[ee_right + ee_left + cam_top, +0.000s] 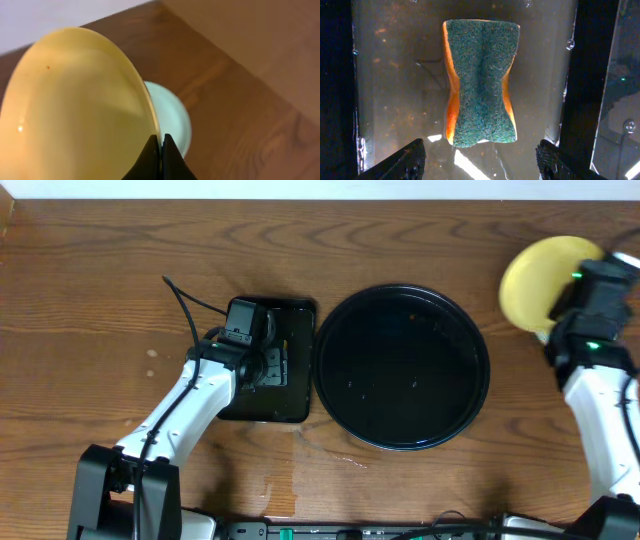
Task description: Clean dirty plates on tray and stack at the side
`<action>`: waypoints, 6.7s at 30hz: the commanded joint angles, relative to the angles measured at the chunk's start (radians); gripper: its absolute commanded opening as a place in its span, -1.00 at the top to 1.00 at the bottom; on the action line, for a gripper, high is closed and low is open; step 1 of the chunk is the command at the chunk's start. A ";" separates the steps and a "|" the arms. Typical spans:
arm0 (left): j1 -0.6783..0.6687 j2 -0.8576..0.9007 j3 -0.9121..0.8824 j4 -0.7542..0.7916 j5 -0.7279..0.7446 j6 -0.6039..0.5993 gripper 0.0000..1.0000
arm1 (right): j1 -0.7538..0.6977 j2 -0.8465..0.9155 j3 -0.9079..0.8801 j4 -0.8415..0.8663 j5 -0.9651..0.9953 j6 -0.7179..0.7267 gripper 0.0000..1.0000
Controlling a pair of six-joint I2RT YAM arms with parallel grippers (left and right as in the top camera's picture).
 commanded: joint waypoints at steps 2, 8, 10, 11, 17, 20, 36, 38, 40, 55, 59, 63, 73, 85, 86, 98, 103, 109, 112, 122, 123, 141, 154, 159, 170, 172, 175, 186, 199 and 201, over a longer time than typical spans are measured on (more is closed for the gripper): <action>0.003 0.000 -0.002 0.001 0.002 0.002 -0.43 | -0.115 -0.006 0.004 0.003 -0.053 0.233 0.98; 0.003 0.000 -0.002 0.000 0.002 0.002 -0.43 | -0.216 0.052 0.004 0.015 -0.094 0.326 0.98; 0.003 0.000 -0.002 0.000 0.002 0.002 -0.44 | -0.239 0.084 0.004 0.029 -0.119 0.328 0.98; 0.003 0.000 -0.002 0.000 0.002 0.002 -0.43 | -0.247 0.098 0.004 0.037 -0.129 0.327 0.98; 0.003 0.000 -0.002 0.000 0.002 0.002 -0.43 | -0.264 0.171 0.004 0.085 -0.134 0.327 0.98; 0.003 0.000 -0.002 0.000 0.002 0.002 -0.43 | -0.264 0.200 0.004 0.106 -0.134 0.328 0.98; 0.003 0.000 -0.002 0.000 0.002 0.002 -0.43 | -0.244 0.249 0.004 0.076 -0.602 0.087 0.27; 0.003 0.000 -0.002 0.000 0.002 0.003 -0.43 | -0.227 0.249 0.004 0.011 -0.668 0.058 0.21; 0.003 0.000 -0.002 0.001 0.002 0.003 -0.43 | -0.209 0.249 0.004 -0.039 -0.712 0.051 0.15; 0.003 -0.010 0.088 -0.093 -0.013 0.060 -0.57 | 0.077 0.132 0.004 -0.267 -0.709 -0.176 -0.99; 0.007 -0.010 0.132 -0.163 -0.013 0.060 -0.69 | 0.161 0.090 0.004 -0.359 -0.604 -0.187 -0.98; 0.032 -0.025 0.158 -0.263 -0.012 0.058 -0.69 | 0.221 0.040 0.004 -0.456 -0.603 -0.186 -0.99; 0.058 -0.282 0.096 -0.303 -0.013 0.056 -0.71 | 0.262 -0.158 -0.007 -0.576 -0.535 -0.141 -0.99; 0.058 -0.770 -0.163 -0.222 -0.063 0.056 -0.72 | 0.337 -0.544 -0.248 -0.494 -0.457 -0.128 -0.99; 0.058 -0.802 -0.176 -0.224 -0.062 0.055 -0.72 | 0.337 -0.565 -0.261 -0.494 -0.457 -0.126 -0.99; 0.058 -0.845 -0.182 -0.243 -0.062 0.056 -0.72 | 0.335 -0.602 -0.289 -0.543 -0.473 -0.126 -0.99; 0.058 -0.838 -0.182 -0.243 -0.062 0.056 -0.72 | 0.335 -0.600 -0.289 -0.544 -0.473 -0.126 -0.98; 0.058 -0.838 -0.182 -0.243 -0.062 0.056 -0.72 | 0.335 -0.600 -0.289 -0.544 -0.473 -0.126 -0.99; 0.058 -0.838 -0.182 -0.243 -0.062 0.056 -0.72 | 0.335 -0.600 -0.289 -0.544 -0.473 -0.126 -0.98; 0.058 -0.838 -0.182 -0.243 -0.062 0.056 -0.72 | 0.336 -0.651 -0.295 -0.539 -0.449 -0.142 -0.98; 0.058 -0.838 -0.182 -0.243 -0.062 0.056 -0.73 | 0.336 -0.671 -0.297 -0.526 -0.449 -0.151 -0.99; 0.058 -0.838 -0.182 -0.243 -0.062 0.055 -0.73 | 0.271 -1.257 -0.806 0.323 -0.567 -0.219 -0.99; 0.058 -0.838 -0.182 -0.243 -0.062 0.056 -0.73 | 0.201 -1.420 -1.018 0.335 -0.604 -0.231 -0.99; 0.058 -0.838 -0.182 -0.243 -0.062 0.056 -0.73 | 0.201 -1.420 -1.018 0.149 -0.600 -0.237 -0.99; 0.058 -0.838 -0.182 -0.243 -0.062 0.056 -0.73 | 0.201 -1.419 -1.018 0.150 -0.600 -0.250 -0.99; 0.058 -0.838 -0.182 -0.243 -0.062 0.056 -0.73 | 0.201 -1.419 -1.018 0.150 -0.600 -0.250 -0.98; 0.058 -0.838 -0.182 -0.243 -0.062 0.056 -0.73 | 0.201 -1.419 -1.018 0.150 -0.600 -0.250 -0.98; 0.058 -0.838 -0.182 -0.243 -0.062 0.056 -0.73 | 0.201 -1.419 -1.018 0.150 -0.600 -0.250 -0.99; 0.058 -0.838 -0.182 -0.243 -0.062 0.056 -0.73 | 0.201 -1.419 -1.018 0.150 -0.600 -0.250 -0.99; 0.058 -0.838 -0.182 -0.243 -0.062 0.056 -0.73 | 0.201 -1.419 -1.018 0.150 -0.600 -0.250 -0.99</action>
